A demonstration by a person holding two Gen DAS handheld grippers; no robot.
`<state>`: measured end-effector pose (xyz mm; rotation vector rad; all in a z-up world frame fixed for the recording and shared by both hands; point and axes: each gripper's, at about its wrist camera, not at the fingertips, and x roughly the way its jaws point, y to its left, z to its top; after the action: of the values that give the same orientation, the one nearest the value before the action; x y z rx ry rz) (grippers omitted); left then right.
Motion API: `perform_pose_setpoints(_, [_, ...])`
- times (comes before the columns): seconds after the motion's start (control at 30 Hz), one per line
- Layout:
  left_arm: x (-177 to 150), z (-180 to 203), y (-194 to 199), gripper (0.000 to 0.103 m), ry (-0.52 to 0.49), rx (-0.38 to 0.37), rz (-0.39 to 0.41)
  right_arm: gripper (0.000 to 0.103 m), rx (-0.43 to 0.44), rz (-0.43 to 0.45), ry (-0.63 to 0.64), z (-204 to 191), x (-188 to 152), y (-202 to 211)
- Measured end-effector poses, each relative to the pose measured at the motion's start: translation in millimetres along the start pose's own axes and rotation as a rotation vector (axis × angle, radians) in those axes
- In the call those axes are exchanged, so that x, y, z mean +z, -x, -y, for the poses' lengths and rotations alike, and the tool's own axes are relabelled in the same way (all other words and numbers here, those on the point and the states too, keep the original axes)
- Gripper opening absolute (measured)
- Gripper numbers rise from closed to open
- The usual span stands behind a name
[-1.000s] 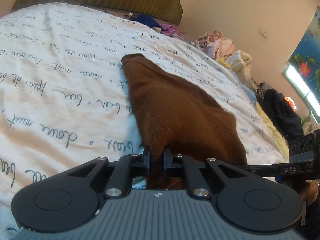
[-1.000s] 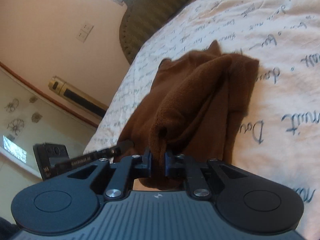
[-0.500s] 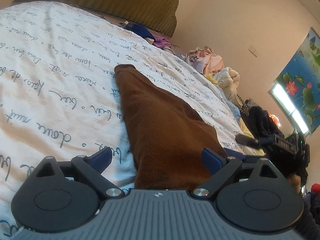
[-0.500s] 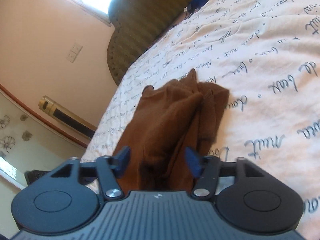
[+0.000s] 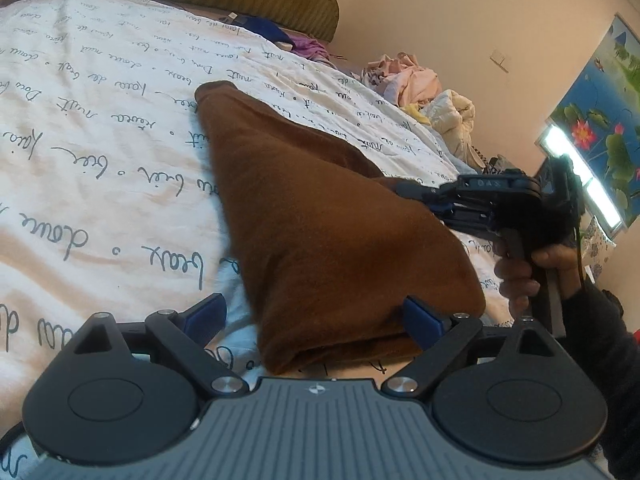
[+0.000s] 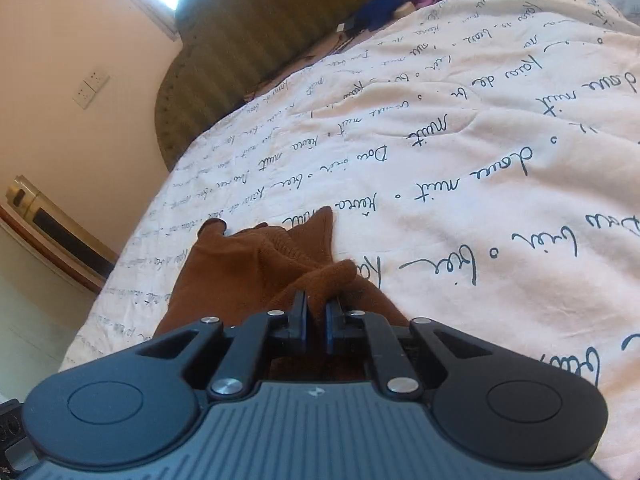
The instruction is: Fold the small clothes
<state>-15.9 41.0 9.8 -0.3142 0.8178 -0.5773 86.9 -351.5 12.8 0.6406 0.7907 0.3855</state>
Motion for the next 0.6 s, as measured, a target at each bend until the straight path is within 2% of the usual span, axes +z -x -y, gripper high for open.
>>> perform_pose_setpoints(0.03, [1, -4, 3, 0.093, 0.017, -0.005, 0.006, 0.015, 0.018, -0.009, -0.019, -1, -7, 7])
perform_pose_setpoints(0.1, [6, -13, 10, 0.094, 0.063, -0.027, 0.013, 0.033, 0.062, 0.012, -0.041, 0, -18, 28])
perform_pose_setpoints(0.17, [11, -26, 10, 0.095, 0.135, -0.061, 0.007, 0.082, 0.101, 0.055, -0.085, 6, -31, 52])
perform_pose_setpoints(0.2, [14, -33, 8, 0.095, 0.181, -0.083, -0.001, 0.087, 0.109, 0.046, -0.094, 7, -36, 59])
perform_pose_setpoints(0.33, [26, -53, -18, 0.096, 0.345, -0.199, -0.07, 0.088, 0.119, -0.084, -0.087, 3, -48, 53])
perform_pose_setpoints(0.4, [33, -54, -29, 0.093, 0.39, -0.208, -0.077, 0.088, 0.127, -0.129, -0.101, 1, -49, 38])
perform_pose_setpoints(0.47, [40, -50, -36, 0.065, 0.406, -0.193, -0.089, 0.087, 0.16, -0.166, -0.133, 1, -51, 19])
perform_pose_setpoints(0.5, [42, -46, -40, 0.032, 0.4, -0.158, -0.106, 0.084, 0.162, -0.173, -0.135, -1, -52, 12])
perform_pose_setpoints(0.53, [43, -44, -39, 0.032, 0.386, -0.137, -0.115, 0.055, 0.145, -0.193, -0.114, -5, -54, 5])
perform_pose_setpoints(0.57, [42, -39, -34, 0.031, 0.36, -0.1, -0.097, 0.031, 0.136, -0.213, -0.091, -10, -56, 0])
perform_pose_setpoints(0.6, [41, -34, -23, 0.029, 0.319, -0.072, -0.071, 0.031, 0.144, -0.2, -0.061, -15, -59, 2])
